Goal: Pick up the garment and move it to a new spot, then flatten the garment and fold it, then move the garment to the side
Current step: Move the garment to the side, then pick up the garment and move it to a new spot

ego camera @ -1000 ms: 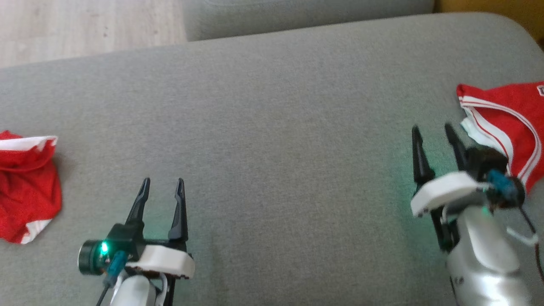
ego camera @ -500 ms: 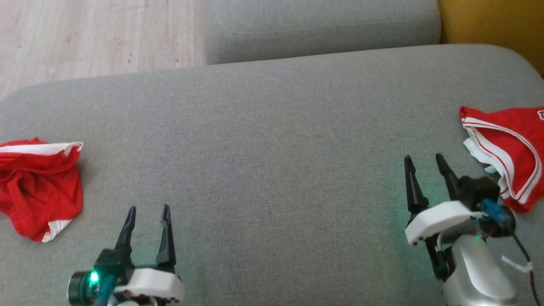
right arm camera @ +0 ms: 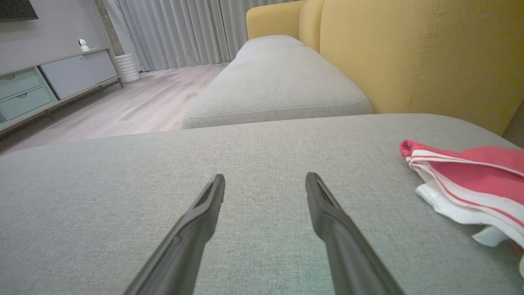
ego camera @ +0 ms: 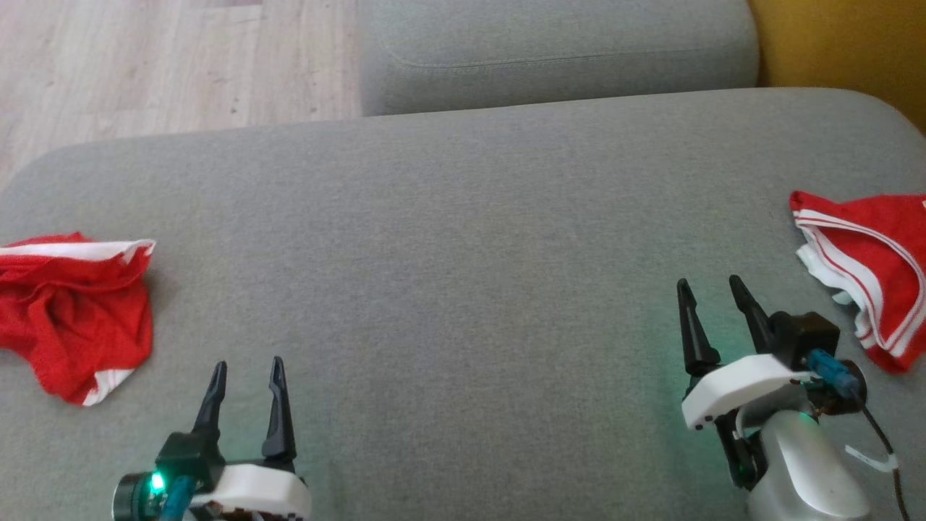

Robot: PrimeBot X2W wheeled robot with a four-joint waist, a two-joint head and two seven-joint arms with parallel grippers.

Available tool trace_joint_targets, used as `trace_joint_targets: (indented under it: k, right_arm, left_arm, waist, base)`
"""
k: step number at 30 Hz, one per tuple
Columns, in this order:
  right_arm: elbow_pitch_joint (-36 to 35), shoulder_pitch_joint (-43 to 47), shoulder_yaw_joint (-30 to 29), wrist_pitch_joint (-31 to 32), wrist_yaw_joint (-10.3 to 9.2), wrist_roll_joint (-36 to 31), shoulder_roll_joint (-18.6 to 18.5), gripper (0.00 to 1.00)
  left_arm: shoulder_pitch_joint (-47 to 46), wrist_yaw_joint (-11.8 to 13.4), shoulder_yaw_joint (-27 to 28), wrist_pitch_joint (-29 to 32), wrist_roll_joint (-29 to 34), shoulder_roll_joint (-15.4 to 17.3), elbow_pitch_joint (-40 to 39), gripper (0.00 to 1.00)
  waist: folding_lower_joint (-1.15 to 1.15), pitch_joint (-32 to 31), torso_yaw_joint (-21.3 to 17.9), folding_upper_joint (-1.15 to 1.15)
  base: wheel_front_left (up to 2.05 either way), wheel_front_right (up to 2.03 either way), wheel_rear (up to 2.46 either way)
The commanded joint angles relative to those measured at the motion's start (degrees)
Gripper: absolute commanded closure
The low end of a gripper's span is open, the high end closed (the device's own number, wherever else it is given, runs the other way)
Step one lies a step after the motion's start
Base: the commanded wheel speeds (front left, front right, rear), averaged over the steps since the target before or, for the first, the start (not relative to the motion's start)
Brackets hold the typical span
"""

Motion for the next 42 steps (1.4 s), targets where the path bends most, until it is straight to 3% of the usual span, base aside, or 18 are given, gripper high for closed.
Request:
trace_joint_targets:
  k: [1, 6, 16, 23, 29, 34, 42]
  right_arm:
    - [-1.51, -1.08, 1.79, -0.61, -0.04, 0.61, 0.32, 0.0]
    - [-1.54, -0.45, 2.54, -0.61, -0.04, 1.08, 0.32, 0.0]
    - [-2.03, -1.02, 5.41, -0.61, -0.04, 2.63, 0.32, 0.0]
    - [-1.67, -1.83, 8.67, -0.61, -0.04, 3.65, 0.32, 0.0]
    - [-1.38, -2.46, 9.29, -0.61, -0.04, 3.13, 0.32, 0.0]
    - [-1.55, -3.98, 7.98, -0.61, -0.04, 1.31, 0.32, 0.0]
    - [-4.34, -8.08, 5.64, -0.61, -0.04, -2.12, 0.0, 0.0]
  left_arm:
    - [-1.45, 0.47, 1.63, -0.55, -0.28, 0.2, -1.77, 0.0]
    - [-1.48, 0.99, 1.45, -0.55, -1.36, 0.2, -1.82, 0.0]
    - [-0.5, 0.63, 3.83, -0.55, -1.07, 0.2, -2.23, 0.0]
    - [0.67, 0.27, 7.05, -0.55, -2.29, 0.2, -2.23, 0.0]
    - [-0.71, -1.2, 9.4, -0.55, -3.7, 0.2, -3.75, 0.0]
    - [-6.25, -3.79, 14.89, -0.55, -3.86, 0.77, -7.3, 0.0]
    - [-21.17, -6.24, 18.21, -0.55, -2.04, 7.96, -4.82, 0.0]
  waist:
    - [0.0, 0.09, 0.55, 0.0]
    - [0.0, 0.63, 4.84, 0.0]
    - [0.0, 3.01, 18.87, 0.0]
    - [0.0, 3.94, 23.89, 0.0]
    - [0.0, 5.2, 24.47, 0.0]
    - [0.0, 8.19, 22.97, 0.0]
    - [0.0, 15.12, 18.29, 0.0]
  base:
    - [0.0, 0.0, 0.0]
    - [0.0, 0.0, 0.0]
    - [0.0, 0.0, 0.0]
    - [0.0, 0.0, 0.0]
    - [0.0, 0.0, 0.0]
    - [0.0, 0.0, 0.0]
    - [0.0, 0.0, 0.0]
